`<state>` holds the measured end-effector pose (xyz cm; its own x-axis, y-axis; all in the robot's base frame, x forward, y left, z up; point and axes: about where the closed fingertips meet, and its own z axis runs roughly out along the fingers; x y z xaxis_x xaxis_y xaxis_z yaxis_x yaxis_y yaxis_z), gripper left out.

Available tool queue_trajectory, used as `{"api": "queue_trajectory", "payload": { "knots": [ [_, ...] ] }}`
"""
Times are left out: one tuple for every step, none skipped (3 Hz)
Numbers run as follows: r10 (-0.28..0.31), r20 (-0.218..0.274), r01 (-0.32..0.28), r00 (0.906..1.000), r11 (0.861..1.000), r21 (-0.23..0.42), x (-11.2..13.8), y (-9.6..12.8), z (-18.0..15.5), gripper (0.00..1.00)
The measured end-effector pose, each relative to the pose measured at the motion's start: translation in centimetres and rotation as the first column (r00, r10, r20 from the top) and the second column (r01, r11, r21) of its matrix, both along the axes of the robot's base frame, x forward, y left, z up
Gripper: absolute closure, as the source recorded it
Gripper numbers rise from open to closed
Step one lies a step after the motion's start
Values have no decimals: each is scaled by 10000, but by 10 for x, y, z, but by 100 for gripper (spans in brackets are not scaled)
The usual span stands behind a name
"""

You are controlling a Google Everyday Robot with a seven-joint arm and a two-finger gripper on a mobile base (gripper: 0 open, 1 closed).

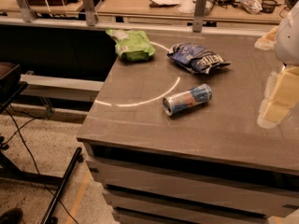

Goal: Pick blue chip bag

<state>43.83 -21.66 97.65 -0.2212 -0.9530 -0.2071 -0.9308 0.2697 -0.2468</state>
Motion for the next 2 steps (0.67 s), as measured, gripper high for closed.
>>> {"api": "queue_trajectory", "payload": {
  "knots": [
    [0, 0, 0, 10000, 10000, 0, 0, 0, 0, 0],
    [-194, 163, 188, 9997, 9992, 353, 35, 4, -5, 0]
  ]
}}
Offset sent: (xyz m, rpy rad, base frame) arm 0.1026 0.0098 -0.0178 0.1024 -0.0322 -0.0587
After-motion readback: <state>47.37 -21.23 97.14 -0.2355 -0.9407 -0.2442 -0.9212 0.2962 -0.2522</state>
